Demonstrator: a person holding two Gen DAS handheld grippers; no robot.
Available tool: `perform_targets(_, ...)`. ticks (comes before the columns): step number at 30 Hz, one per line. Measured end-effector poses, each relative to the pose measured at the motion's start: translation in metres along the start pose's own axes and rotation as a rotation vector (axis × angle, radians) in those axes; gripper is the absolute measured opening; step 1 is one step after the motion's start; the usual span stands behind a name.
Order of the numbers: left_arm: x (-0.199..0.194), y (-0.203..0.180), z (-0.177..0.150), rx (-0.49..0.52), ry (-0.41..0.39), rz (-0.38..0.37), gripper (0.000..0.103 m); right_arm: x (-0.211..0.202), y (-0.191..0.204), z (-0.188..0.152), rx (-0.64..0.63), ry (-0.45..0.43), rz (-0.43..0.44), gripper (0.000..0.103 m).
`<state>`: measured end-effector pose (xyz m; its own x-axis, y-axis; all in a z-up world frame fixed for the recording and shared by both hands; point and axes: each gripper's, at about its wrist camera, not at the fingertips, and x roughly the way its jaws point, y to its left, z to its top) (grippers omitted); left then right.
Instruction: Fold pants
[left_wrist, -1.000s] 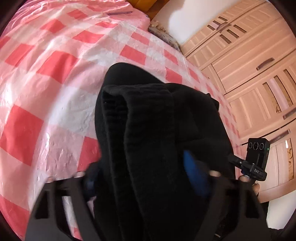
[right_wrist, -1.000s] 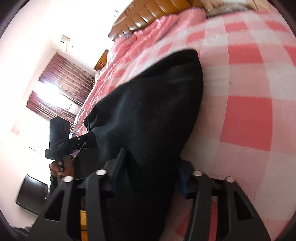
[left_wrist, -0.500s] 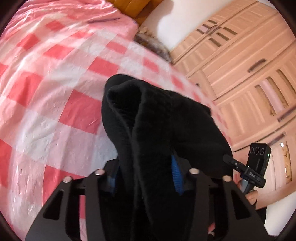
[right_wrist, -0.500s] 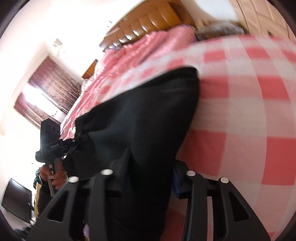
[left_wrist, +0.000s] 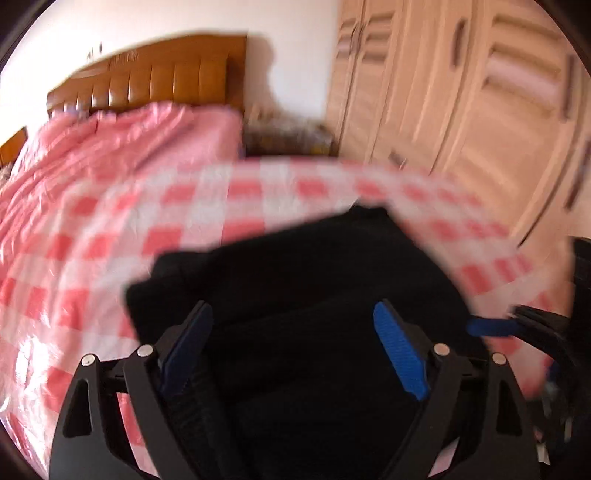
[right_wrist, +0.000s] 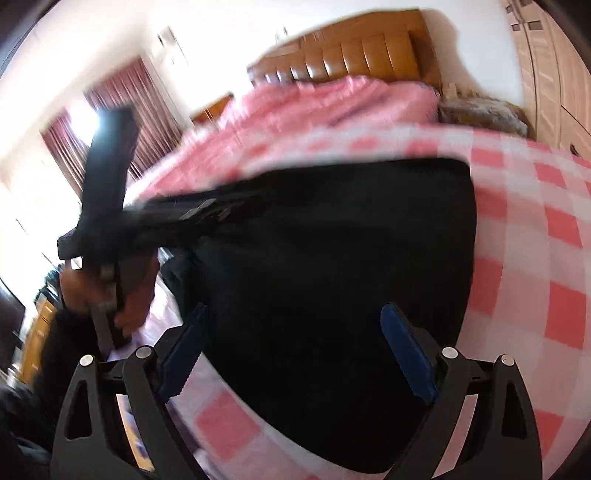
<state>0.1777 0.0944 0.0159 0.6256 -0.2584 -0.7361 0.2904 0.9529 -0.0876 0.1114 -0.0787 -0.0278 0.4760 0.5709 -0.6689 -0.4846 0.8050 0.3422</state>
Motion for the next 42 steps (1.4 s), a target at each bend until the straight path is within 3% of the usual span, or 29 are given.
perform_targets(2, 0.028, 0.021, -0.012, -0.020, 0.045, 0.025, 0.082, 0.004, -0.001, -0.006, -0.041, -0.024, 0.022, 0.091)
perform_targets(5, 0.013, 0.026, -0.017, -0.042, 0.011, -0.016, 0.082, 0.001, 0.002, -0.006, -0.045, -0.012, 0.019, 0.091)
perform_targets(7, 0.003, 0.024, -0.018, -0.040, 0.014, 0.015, 0.082, -0.007, -0.002, -0.001, -0.007, -0.014, 0.049, 0.092)
perform_targets(9, -0.010, 0.019, -0.015, -0.050, -0.011, 0.076, 0.089, -0.021, -0.009, 0.014, 0.008, -0.070, 0.111, 0.093)
perform_targets(11, -0.021, 0.016, -0.008, -0.035, -0.052, 0.060, 0.099, -0.026, -0.018, 0.036, 0.012, -0.114, 0.085, 0.095)
perform_targets(13, -0.013, 0.019, 0.001, -0.044, -0.040, 0.092, 0.101, -0.012, -0.034, 0.068, 0.013, -0.115, 0.076, 0.097)
perform_targets(16, 0.019, 0.037, 0.004, -0.139, 0.055, 0.082, 0.101, 0.047, -0.072, 0.104, 0.134, 0.048, 0.300, 0.098)
perform_targets(17, 0.024, 0.041, 0.001, -0.155, 0.069, 0.089, 0.101, 0.069, -0.084, 0.109, 0.179, 0.122, 0.338, 0.098)
perform_targets(19, 0.023, 0.042, -0.006, -0.145, 0.054, 0.101, 0.101, 0.077, -0.099, 0.119, 0.215, 0.087, 0.363, 0.097)
perform_targets(22, 0.025, 0.045, -0.011, -0.132, 0.066, 0.116, 0.101, 0.053, -0.100, 0.119, 0.291, 0.047, 0.370, 0.098)
perform_targets(25, 0.024, 0.051, -0.016, -0.147, 0.063, 0.114, 0.101, 0.029, -0.086, 0.094, 0.286, -0.021, 0.522, 0.099)
perform_targets(27, 0.023, 0.052, -0.017, -0.161, 0.047, 0.115, 0.101, 0.039, -0.075, 0.074, 0.298, 0.047, 0.594, 0.099)
perform_targets(28, 0.022, 0.051, -0.017, -0.160, 0.044, 0.124, 0.101, 0.045, -0.059, 0.062, 0.216, 0.087, 0.539, 0.098)
perform_targets(30, 0.023, 0.047, -0.016, -0.151, 0.046, 0.154, 0.102, 0.037, -0.038, 0.054, 0.076, 0.053, 0.431, 0.098)
perform_targets(32, 0.021, 0.045, -0.016, -0.142, 0.045, 0.170, 0.102, 0.025, -0.031, 0.054, 0.111, 0.059, 0.365, 0.099)
perform_targets(35, 0.021, 0.047, -0.016, -0.155, 0.039, 0.168, 0.102, -0.003, -0.011, 0.043, 0.080, 0.009, 0.435, 0.099)
perform_targets(36, 0.021, 0.049, -0.016, -0.165, 0.032, 0.172, 0.102, -0.006, -0.008, 0.038, 0.077, 0.002, 0.431, 0.099)
perform_targets(38, 0.021, 0.050, -0.016, -0.178, 0.026, 0.175, 0.102, 0.007, -0.009, 0.015, 0.091, 0.075, 0.381, 0.099)
perform_targets(40, 0.020, 0.049, -0.016, -0.180, 0.021, 0.188, 0.102, -0.001, -0.011, 0.004, 0.067, -0.004, 0.396, 0.099)
perform_targets(42, 0.020, 0.047, -0.016, -0.173, 0.018, 0.201, 0.102, -0.009, -0.008, 0.002, 0.085, -0.005, 0.350, 0.099)
